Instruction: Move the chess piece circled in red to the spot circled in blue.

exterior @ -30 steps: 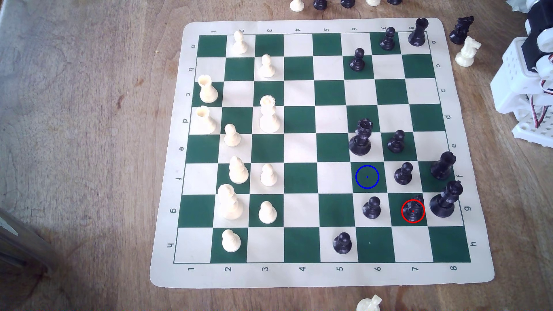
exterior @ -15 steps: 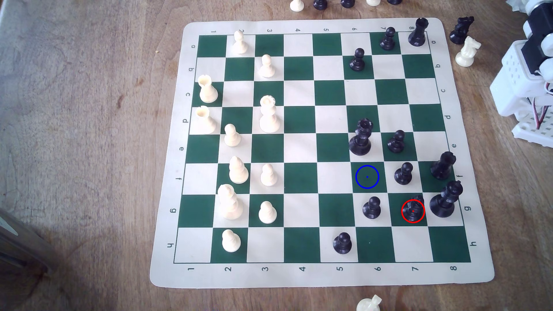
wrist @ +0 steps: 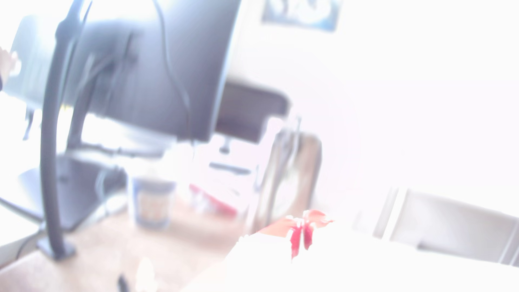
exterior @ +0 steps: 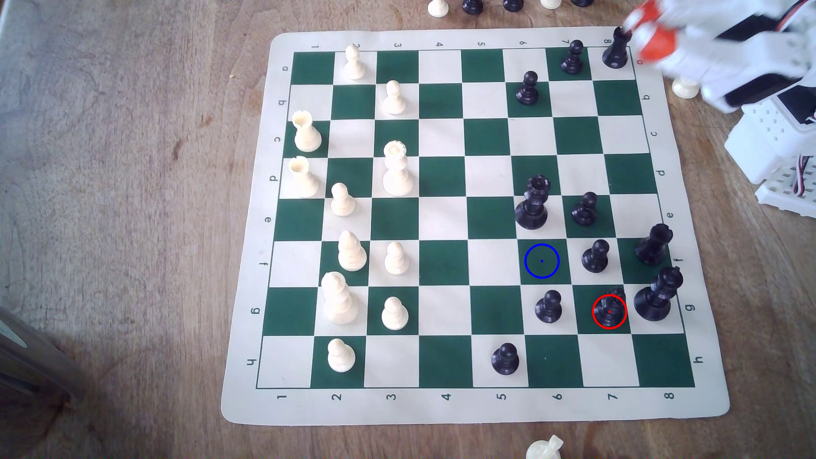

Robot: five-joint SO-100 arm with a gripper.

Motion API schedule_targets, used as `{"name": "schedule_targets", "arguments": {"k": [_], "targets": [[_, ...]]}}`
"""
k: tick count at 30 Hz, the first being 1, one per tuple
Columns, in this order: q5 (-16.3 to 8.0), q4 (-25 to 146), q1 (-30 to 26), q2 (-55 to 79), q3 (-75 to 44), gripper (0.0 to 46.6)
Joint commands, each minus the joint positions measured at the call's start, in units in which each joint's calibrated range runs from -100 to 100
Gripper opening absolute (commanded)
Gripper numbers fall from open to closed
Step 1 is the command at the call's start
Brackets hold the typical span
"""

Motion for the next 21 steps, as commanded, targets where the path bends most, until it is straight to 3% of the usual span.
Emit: {"name": "schedule_targets", "arguments": {"k": [1,3,9,11,15,21], "targets": [[-4.8,29.9,-2.0,22.5,-31.0,1.8],[-6.6,33.5,-3.8,26.9,-34.1,4.5],[-14.2,48.1,-12.9,39.4,-45.4,4.4],[-15.7,50.7,-13.9,40.8,-46.1,6.6],[-15.8,57.7,-16.2,45.4,-47.5,7.8],[-16.5,55.9,-15.3,50.3,-44.9,12.4]]}}
